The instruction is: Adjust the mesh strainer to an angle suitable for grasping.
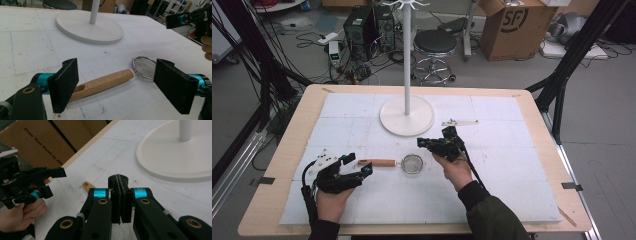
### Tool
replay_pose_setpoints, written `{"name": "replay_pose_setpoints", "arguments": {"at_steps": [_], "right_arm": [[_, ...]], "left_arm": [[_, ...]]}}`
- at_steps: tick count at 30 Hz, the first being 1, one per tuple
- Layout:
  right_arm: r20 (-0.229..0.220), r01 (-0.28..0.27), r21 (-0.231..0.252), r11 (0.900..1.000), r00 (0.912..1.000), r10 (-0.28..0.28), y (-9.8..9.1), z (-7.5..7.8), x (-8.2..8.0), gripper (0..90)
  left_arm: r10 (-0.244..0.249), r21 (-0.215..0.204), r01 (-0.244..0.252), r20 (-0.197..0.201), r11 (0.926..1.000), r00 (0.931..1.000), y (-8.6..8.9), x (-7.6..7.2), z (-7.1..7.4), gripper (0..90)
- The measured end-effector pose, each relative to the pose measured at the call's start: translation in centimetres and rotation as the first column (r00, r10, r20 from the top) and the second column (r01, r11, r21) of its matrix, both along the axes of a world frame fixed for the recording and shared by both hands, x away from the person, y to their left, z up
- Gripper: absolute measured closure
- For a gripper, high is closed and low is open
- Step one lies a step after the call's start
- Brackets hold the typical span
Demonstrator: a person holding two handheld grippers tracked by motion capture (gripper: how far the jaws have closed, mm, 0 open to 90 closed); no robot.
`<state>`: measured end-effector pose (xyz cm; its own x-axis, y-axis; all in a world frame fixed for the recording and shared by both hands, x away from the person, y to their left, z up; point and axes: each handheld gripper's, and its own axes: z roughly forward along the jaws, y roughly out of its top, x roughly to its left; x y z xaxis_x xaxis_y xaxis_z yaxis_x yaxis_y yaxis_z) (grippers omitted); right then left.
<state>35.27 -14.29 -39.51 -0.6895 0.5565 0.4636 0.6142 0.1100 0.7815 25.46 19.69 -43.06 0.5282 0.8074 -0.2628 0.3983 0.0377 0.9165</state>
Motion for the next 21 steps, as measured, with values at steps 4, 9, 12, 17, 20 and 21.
{"name": "replay_pose_setpoints", "arguments": {"at_steps": [4,9,12,17,20,21], "right_arm": [[-0.011,-0.025,-0.001,0.9997,0.9996,0.025,2.1,-0.2,0.2,89.4],[-0.046,-0.043,-0.020,0.9989,0.9980,0.042,3.8,-0.7,0.7,89.4],[-0.043,-0.053,-0.038,0.9979,0.9977,0.052,5.0,-0.7,1.0,89.4],[-0.059,-0.072,-0.124,0.9896,0.9961,0.065,6.9,-1.1,1.7,89.4],[-0.065,-0.073,-0.149,0.9861,0.9958,0.064,7.6,-1.5,1.8,89.4],[-0.083,-0.075,-0.178,0.9811,0.9947,0.060,8.1,-2.1,1.9,89.4]], "left_arm": [[-0.006,0.001,0.006,0.001,1.0000,1.0000,0.1,0.0,0.0,20.7],[-0.003,-0.001,0.003,-0.002,1.0000,1.0000,0.1,0.0,0.0,20.7],[-0.003,-0.003,0.003,-0.002,1.0000,1.0000,0.0,0.0,0.0,20.7],[-0.003,-0.004,0.003,-0.002,1.0000,1.0000,0.1,0.0,0.0,20.7],[-0.003,-0.006,0.003,0.000,1.0000,1.0000,0.1,0.0,0.0,20.7],[-0.004,-0.008,0.004,0.000,1.0000,1.0000,0.1,0.0,0.0,20.7]]}}
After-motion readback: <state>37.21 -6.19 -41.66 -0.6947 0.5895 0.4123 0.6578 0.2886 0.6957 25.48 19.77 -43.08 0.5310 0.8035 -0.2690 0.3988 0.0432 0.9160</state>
